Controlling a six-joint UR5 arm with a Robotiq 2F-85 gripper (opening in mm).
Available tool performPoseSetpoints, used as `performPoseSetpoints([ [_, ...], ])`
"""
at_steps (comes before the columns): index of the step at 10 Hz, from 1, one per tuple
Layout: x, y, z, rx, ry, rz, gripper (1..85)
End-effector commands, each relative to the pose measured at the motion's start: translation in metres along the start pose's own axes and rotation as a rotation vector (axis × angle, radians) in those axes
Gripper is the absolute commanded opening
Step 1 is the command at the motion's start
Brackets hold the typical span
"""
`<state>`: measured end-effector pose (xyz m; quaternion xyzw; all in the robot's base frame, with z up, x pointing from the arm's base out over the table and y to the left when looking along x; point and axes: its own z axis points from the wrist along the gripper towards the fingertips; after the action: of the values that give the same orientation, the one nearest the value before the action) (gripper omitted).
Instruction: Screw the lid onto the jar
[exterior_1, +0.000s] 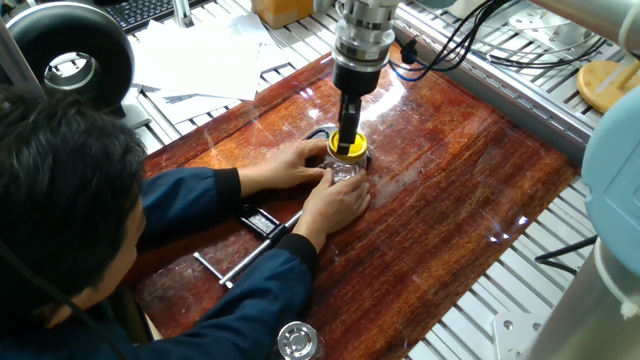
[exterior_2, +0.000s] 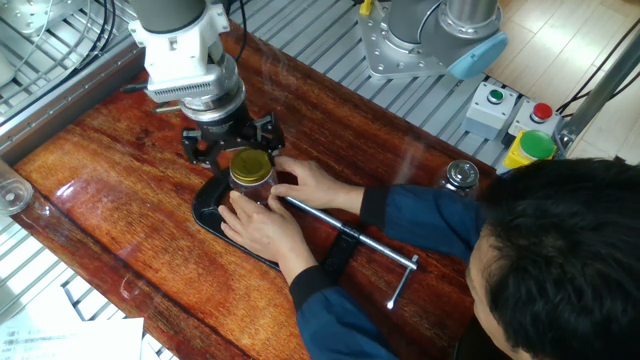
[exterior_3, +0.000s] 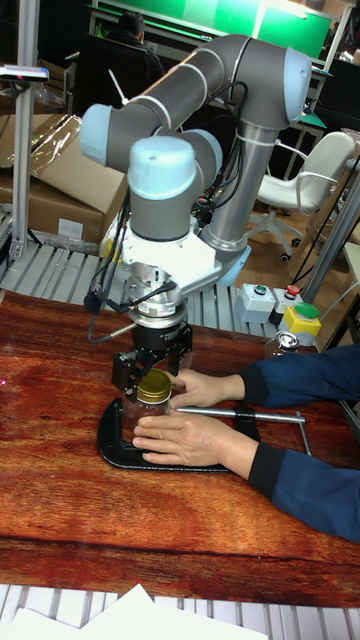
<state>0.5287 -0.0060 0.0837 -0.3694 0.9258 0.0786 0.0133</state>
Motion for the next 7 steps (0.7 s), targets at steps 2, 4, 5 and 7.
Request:
performPoseSetpoints([
  [2,-0.011,0.015,-0.026,0.048,0.049,0.062,85.0],
  [4,-0.022,0.032,-0.043,0.049,0.053,0.084,78.3],
  [5,-0.023,0.035,-0.046,0.065,0.046,0.087,67.3],
  [7,-0.009,0.022,-0.052,0.155,0.075,0.177,1.7],
])
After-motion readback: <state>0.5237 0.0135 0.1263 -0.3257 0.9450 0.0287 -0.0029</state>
